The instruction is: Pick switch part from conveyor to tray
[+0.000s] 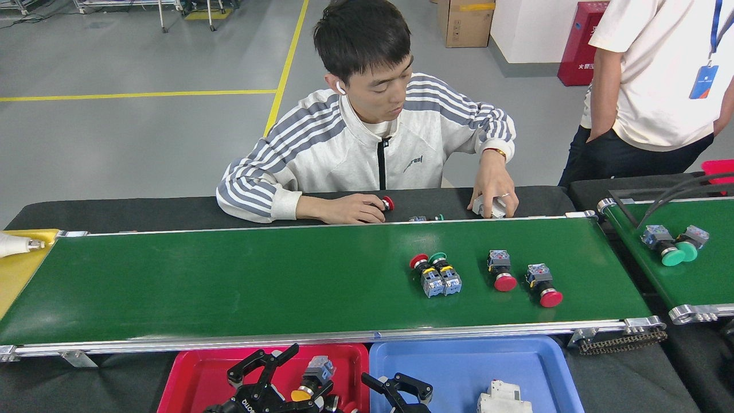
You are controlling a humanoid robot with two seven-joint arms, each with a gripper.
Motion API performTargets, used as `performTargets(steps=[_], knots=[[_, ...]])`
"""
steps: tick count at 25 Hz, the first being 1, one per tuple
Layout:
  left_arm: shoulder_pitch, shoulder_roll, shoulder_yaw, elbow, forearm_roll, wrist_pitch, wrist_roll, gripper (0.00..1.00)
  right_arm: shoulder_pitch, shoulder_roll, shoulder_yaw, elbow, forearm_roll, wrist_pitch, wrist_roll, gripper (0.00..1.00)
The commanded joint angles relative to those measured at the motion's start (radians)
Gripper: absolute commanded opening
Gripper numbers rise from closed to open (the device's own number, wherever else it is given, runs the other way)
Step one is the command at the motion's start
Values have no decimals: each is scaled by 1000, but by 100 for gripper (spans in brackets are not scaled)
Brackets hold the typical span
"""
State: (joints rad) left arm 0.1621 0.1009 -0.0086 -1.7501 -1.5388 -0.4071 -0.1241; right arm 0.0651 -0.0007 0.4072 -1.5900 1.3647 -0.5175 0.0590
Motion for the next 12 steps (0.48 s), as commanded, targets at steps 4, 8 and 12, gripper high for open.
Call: performTargets(steps=[4, 8, 12], knots=[[20, 19, 119, 29, 112, 263, 4, 100, 33, 76, -274, -19, -24, 71, -53, 99], [56, 19, 148, 23, 120, 260, 3, 100, 41, 120, -447, -19, -24, 241, -70, 99], [88, 19, 145, -5, 117, 258, 3, 100, 88, 100, -461, -33, -21, 441, -113, 99]])
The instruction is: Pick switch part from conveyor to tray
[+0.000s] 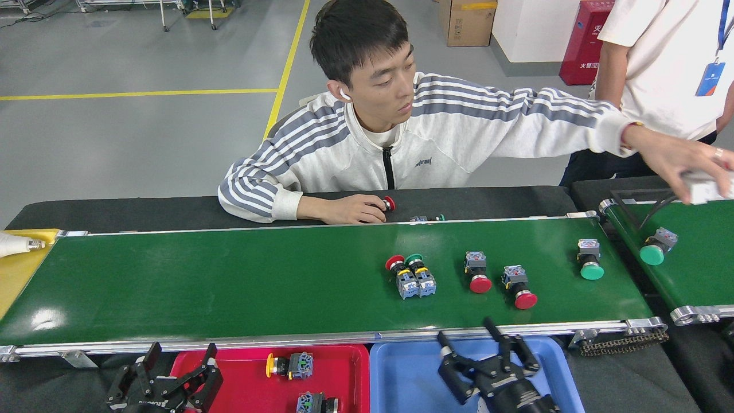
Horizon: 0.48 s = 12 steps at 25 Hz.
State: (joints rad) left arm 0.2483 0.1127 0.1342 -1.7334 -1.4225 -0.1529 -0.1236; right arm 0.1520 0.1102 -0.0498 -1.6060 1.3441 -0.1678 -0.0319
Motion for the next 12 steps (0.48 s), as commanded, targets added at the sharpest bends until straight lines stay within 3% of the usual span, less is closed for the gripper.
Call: performTargets(steps=[1, 4, 8, 12], knots=[[6, 8, -1, -31, -3, 0, 2, 100, 3, -21, -4, -17, 1, 114, -20, 99], [-21, 1, -39, -41, -10, -50, -2, 100, -15, -46, -1, -12, 10, 134, -8, 99], [-201, -13, -176, -32, -62, -50, -57, 100, -72, -49, 51, 1, 43, 136, 47, 99], [-317, -93, -258, 45, -112, -37, -108, 100, -140, -49, 119, 47, 63, 136, 81, 99]])
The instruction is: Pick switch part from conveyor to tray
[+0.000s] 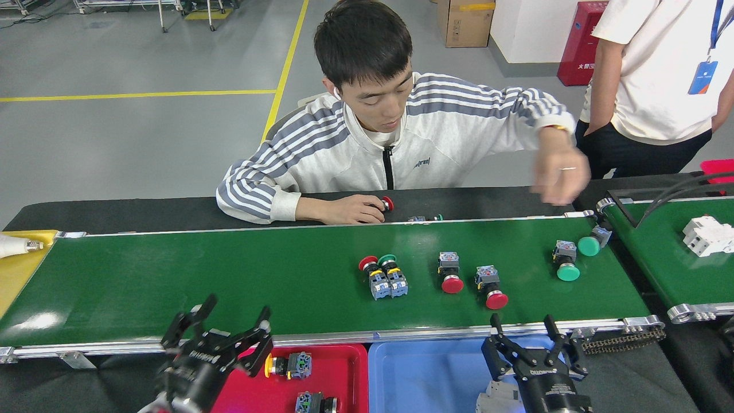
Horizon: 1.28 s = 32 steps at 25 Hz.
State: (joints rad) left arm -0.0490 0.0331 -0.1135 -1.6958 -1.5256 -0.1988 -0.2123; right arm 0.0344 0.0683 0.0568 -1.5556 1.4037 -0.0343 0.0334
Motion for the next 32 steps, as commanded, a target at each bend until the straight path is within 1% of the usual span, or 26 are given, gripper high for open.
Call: performTargets(steps=[1, 4, 6, 10, 15, 20, 23, 26, 27, 28, 29, 31, 32], knots=[[-37, -42, -17, 36, -25, 9, -30, 100, -44, -7, 28, 16, 3, 2, 29, 99], [-68, -111, -34, 127, -82, 10, -42, 100, -110, -7, 58, 74, 3, 2, 68, 99], [-75, -133, -46, 156, -105, 12, -42, 100, -151, -5, 86, 112, 3, 4, 77, 99], [-91, -136, -68, 177, -105, 19, -44, 100, -217, 5, 166, 203, 3, 17, 80, 99], [-144, -137, -66, 258, -105, 41, -44, 100, -343, 36, 255, 353, -3, 82, 82, 99], [-167, -137, -64, 282, -102, 39, -44, 100, -447, 88, 279, 493, -5, 86, 82, 99], [-167, -137, -66, 300, -99, 38, -44, 100, -496, 93, 294, 559, -11, 86, 82, 99], [-177, -137, -66, 323, -99, 38, -44, 100, -521, 93, 311, 592, -12, 86, 82, 99], [-183, -136, -64, 334, -99, 39, -44, 100, -524, 93, 313, 595, -14, 85, 83, 95], [-189, -137, -60, 343, -99, 42, -44, 100, -525, 93, 313, 595, -14, 79, 83, 81], [-198, -137, -57, 351, -99, 52, -44, 100, -525, 93, 316, 595, -11, 76, 83, 57], [-218, -136, -57, 361, -99, 81, -44, 100, -528, 87, 334, 595, -9, 73, 83, 17], [-227, -134, -57, 370, -99, 87, -44, 100, -528, 84, 342, 595, -12, 70, 83, 7]])
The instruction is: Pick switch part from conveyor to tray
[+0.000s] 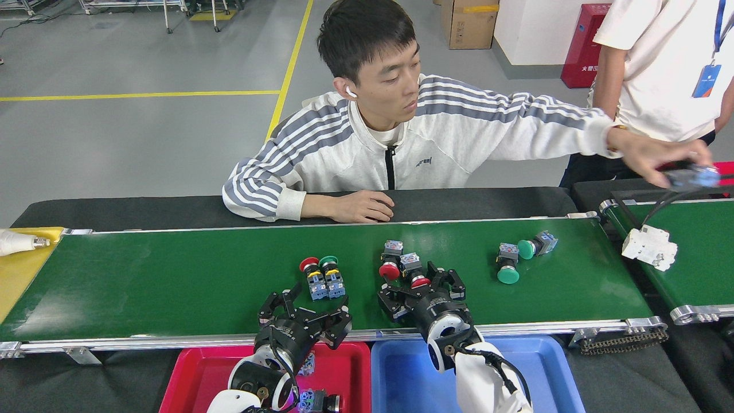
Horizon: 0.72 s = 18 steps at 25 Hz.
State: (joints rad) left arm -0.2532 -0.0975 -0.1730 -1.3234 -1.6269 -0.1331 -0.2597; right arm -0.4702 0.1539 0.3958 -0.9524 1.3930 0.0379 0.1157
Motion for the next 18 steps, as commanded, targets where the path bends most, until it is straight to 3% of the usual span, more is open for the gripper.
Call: performTargets(steps=[1, 6, 10, 14, 16, 17, 18], knots=[[-26, -4, 3, 4, 2, 24, 4, 100, -22, -4, 3, -9, -2, -9, 1, 3], [-49, -4, 4, 58, 2, 49, 4, 100, -10, -8, 3, -51, -31, -56, 2, 2], [-87, -2, 6, 116, 2, 93, 4, 100, 56, -42, 3, -186, -57, -147, 7, 2], [-138, -2, 6, 182, 2, 152, 4, 100, 275, -116, 6, -477, -71, -345, 32, 2], [-146, -2, 6, 205, 4, 176, 8, 95, 387, -137, 6, -585, -71, -467, 35, 3], [-146, -1, 6, 204, 7, 176, 10, 85, 417, -136, 8, -609, -69, -512, 35, 15], [-141, 4, 6, 196, 18, 162, 11, 60, 432, -131, 8, -615, -68, -538, 41, 64]])
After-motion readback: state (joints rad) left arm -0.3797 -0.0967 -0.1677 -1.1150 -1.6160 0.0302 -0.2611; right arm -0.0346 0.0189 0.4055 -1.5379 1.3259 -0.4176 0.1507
